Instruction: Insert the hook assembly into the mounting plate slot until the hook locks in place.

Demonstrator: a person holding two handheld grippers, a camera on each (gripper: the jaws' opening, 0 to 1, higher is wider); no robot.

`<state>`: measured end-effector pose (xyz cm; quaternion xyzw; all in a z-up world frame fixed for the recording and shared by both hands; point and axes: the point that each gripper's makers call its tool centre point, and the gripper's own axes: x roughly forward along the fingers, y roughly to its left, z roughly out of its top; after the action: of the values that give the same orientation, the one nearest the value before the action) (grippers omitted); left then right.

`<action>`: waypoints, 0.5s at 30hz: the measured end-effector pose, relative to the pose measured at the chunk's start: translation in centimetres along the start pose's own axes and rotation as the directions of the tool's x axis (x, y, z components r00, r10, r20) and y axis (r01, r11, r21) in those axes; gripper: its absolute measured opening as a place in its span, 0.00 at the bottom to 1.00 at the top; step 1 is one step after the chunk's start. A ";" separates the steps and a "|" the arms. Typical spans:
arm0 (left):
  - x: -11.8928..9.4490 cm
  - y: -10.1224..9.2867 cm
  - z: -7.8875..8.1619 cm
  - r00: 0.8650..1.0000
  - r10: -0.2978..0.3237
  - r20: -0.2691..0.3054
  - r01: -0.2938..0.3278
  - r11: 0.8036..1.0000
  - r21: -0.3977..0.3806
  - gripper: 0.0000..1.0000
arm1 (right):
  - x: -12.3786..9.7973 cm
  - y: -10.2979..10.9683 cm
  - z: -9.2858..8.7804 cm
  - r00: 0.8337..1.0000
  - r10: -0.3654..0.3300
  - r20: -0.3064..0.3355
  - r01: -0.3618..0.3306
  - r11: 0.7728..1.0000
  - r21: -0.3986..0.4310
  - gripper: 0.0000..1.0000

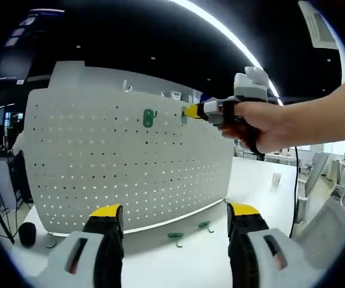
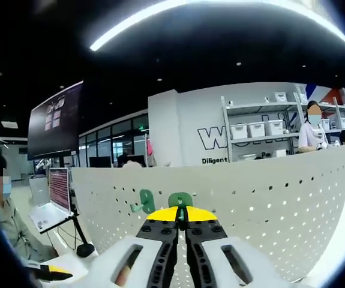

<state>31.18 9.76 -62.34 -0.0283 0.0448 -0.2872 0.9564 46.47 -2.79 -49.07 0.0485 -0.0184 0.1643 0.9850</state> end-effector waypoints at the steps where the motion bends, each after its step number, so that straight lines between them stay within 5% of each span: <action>1: 0.0 0.0 0.0 1.000 -0.001 0.000 0.001 1.000 0.000 0.72 | 0.1 0.1 0.0 1.000 0.003 0.002 -0.003 1.000 0.004 0.00; 15: -0.4 -0.1 0.6 1.000 -0.011 -0.004 0.011 1.000 0.006 0.70 | 2.5 0.9 0.2 1.000 0.000 0.026 0.000 1.000 -0.002 0.01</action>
<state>30.84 9.92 -61.72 -0.0251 0.0455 -0.2925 0.9549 48.51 -1.20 -48.64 0.0498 -0.0311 0.1638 0.9847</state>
